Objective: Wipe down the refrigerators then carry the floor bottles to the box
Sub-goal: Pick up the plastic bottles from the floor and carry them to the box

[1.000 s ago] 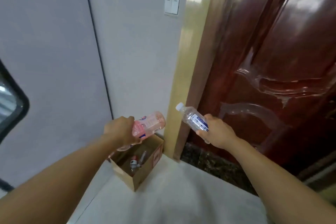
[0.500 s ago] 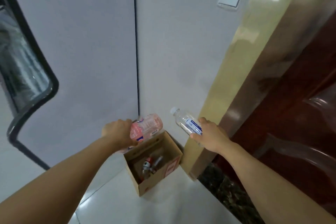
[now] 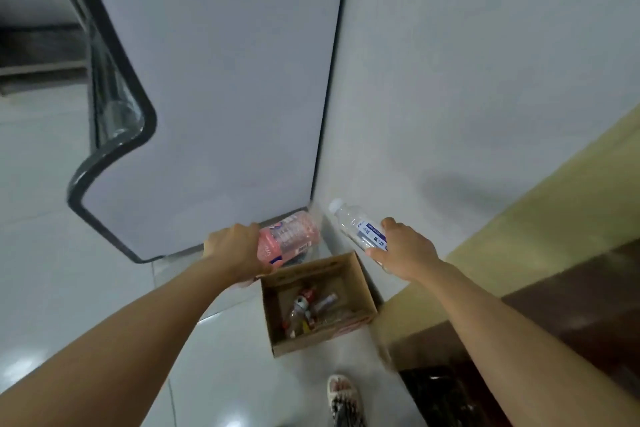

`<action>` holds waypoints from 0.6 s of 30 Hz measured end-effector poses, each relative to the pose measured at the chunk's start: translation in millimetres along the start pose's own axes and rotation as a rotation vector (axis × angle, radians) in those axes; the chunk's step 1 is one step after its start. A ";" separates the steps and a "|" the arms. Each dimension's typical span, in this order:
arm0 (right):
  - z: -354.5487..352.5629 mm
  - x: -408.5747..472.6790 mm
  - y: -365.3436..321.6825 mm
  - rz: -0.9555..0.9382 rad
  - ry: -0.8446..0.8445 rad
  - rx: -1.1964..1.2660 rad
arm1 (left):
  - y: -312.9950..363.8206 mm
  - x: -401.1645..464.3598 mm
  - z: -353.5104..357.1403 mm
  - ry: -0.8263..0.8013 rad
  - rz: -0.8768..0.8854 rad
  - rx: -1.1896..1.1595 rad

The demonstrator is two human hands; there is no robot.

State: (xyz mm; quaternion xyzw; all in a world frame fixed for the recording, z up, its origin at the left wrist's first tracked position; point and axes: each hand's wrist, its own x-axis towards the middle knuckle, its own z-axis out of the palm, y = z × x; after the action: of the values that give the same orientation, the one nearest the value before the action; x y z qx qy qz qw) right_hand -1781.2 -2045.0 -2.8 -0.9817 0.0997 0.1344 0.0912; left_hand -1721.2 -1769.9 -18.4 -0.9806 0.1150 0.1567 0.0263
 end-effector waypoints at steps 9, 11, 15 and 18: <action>39.9 116.0 10.7 -0.249 -0.154 -0.054 | 19.8 36.1 50.0 -0.147 -0.277 -0.111; 60.6 128.7 15.7 -0.264 -0.206 -0.053 | 28.9 42.3 65.2 -0.175 -0.314 -0.132; 108.3 145.2 28.9 -0.250 -0.300 -0.056 | 47.0 58.8 106.2 -0.280 -0.343 -0.172; 142.1 157.3 41.5 -0.204 -0.343 -0.052 | 57.9 75.9 138.9 -0.331 -0.349 -0.192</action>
State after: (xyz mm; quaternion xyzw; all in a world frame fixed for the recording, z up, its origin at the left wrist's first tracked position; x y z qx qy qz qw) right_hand -1676.7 -2082.6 -188.1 -0.9514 -0.0209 0.2923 0.0946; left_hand -1706.4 -1830.5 -175.0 -0.9446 -0.0772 0.3182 -0.0219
